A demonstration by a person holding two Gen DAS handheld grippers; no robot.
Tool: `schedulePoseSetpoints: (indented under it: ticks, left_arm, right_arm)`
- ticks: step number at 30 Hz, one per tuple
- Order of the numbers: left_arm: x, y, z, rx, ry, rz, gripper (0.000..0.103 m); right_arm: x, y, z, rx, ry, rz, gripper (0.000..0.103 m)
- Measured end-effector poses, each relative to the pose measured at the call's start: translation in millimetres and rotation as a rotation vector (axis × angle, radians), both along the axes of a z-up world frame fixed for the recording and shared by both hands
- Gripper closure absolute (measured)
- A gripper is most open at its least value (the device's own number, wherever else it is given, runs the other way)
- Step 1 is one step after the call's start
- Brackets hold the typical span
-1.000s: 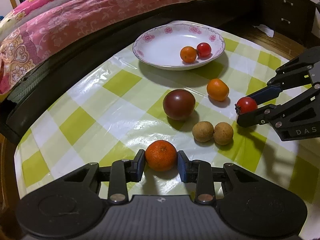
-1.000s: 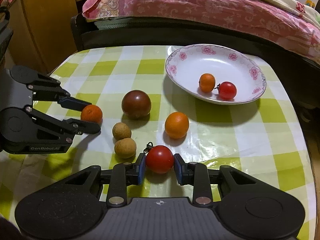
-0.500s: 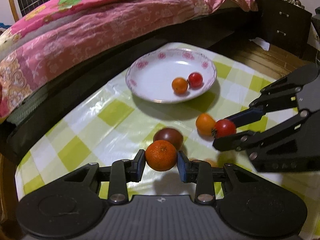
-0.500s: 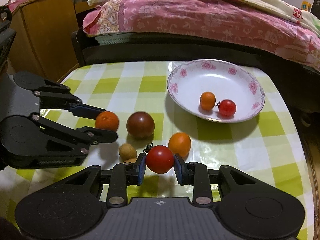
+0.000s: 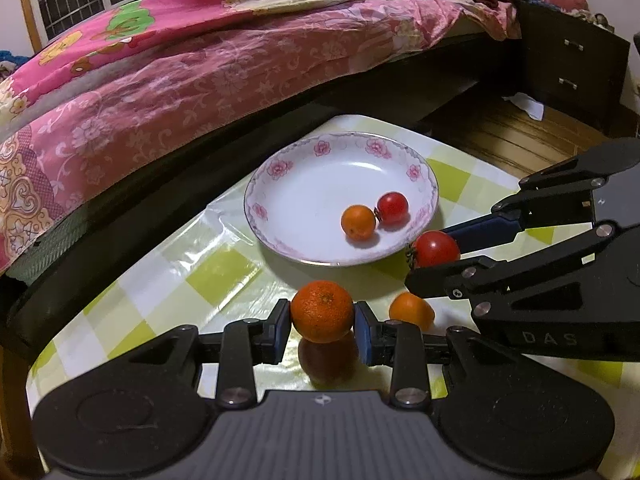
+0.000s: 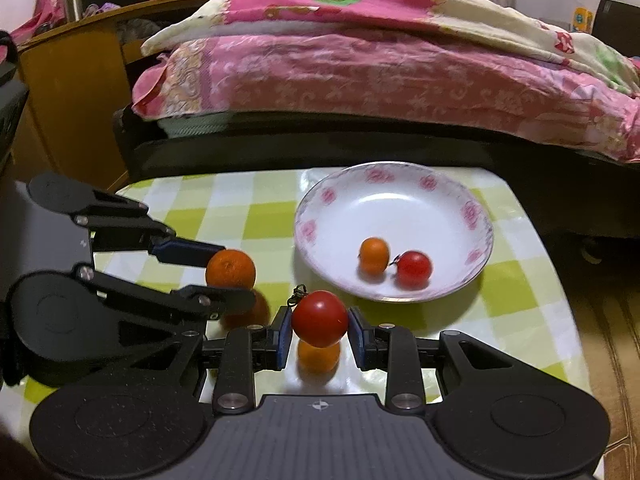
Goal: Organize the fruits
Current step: 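Carry the tangerine and cherry tomato in both tools over the plate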
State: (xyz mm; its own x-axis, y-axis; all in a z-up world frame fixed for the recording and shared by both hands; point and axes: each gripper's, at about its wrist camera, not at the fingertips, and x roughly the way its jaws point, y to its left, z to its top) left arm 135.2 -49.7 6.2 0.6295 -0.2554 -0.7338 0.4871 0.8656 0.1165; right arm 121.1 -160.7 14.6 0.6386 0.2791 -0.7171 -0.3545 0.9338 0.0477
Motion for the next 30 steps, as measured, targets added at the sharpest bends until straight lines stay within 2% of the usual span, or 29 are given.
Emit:
schedulePoseSetpoints:
  ticks: [15,30]
  left_arm:
    - [46.4,-19.0,-0.9,-0.012,-0.04,0.032,0.062]
    - [101.7,-27.7,-11.8,-0.062,-0.03,0.09,0.062]
  right_arm:
    - [39.9,-18.4,-2.3,0.01,-0.02,-0.117,0.076]
    - [90.2,-33.2,-13.5,-0.011,-0.028,-0.143,0.076]
